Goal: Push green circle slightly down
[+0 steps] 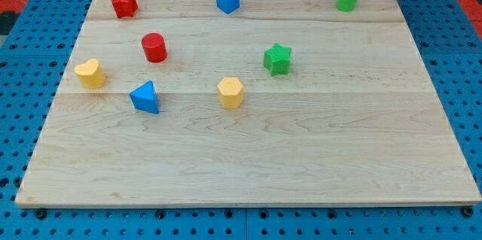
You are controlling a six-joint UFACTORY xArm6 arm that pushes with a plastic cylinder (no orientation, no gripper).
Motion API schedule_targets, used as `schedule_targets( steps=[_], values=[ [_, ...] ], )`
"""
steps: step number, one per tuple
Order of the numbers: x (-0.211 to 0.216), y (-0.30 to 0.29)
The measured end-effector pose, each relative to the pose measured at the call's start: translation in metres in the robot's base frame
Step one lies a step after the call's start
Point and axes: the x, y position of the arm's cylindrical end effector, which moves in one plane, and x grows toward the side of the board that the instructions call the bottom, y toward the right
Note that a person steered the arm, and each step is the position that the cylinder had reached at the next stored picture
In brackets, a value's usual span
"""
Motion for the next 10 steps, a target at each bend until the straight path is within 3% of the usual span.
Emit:
schedule_targets(
  steps=[3, 6, 7, 10],
  values=[
    [0.001, 0.004],
    [0.047, -0.003],
    [0.071, -0.043],
    [-0.011, -0.055]
  ],
)
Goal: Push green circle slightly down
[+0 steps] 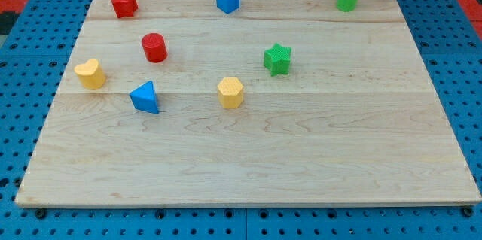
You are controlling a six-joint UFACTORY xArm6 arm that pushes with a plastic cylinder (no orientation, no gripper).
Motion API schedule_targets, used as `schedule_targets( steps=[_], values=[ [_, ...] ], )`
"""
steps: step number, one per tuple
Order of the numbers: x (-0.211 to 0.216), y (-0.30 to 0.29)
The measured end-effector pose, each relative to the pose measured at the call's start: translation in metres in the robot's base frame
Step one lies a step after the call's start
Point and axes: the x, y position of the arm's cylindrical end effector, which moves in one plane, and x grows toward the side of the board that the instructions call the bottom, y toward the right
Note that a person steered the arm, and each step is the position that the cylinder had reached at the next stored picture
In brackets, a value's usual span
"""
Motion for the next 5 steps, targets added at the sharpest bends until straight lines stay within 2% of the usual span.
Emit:
schedule_targets(
  steps=[1, 2, 3, 4, 5],
  values=[
    [0.0, -0.046],
    [0.001, -0.065],
    [0.002, -0.14],
    [0.022, -0.162],
    [0.001, -0.142]
  ],
)
